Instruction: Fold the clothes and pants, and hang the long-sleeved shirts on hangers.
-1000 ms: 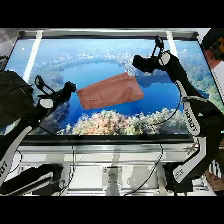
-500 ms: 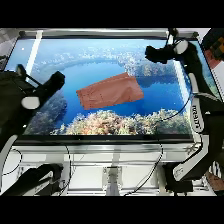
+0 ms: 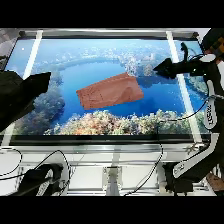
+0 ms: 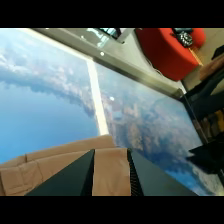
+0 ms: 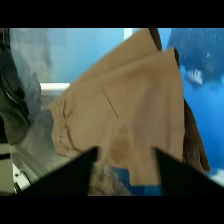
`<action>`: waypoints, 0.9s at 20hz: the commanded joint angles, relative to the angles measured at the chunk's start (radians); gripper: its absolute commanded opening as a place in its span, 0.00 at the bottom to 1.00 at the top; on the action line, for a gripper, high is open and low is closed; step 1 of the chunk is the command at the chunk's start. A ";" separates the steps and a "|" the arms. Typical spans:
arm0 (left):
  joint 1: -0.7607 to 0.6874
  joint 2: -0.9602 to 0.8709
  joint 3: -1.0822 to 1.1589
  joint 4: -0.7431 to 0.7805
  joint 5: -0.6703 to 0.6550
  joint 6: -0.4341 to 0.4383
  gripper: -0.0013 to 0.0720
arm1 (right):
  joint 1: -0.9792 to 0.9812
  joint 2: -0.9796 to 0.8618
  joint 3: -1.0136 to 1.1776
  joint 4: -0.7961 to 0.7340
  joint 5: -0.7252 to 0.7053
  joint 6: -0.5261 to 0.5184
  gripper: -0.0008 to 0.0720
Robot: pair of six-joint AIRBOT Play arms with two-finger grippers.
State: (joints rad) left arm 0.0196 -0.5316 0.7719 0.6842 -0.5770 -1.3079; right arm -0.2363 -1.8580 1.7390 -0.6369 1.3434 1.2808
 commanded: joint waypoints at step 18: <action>0.006 0.034 0.000 -0.088 -0.027 0.014 0.53 | 0.144 -0.206 -0.060 -0.099 -0.018 0.177 0.71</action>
State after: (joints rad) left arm 0.0242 -0.4984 0.7719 0.5976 -0.6037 -1.2934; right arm -0.0952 -2.0476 1.6787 -0.7387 1.2961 1.4460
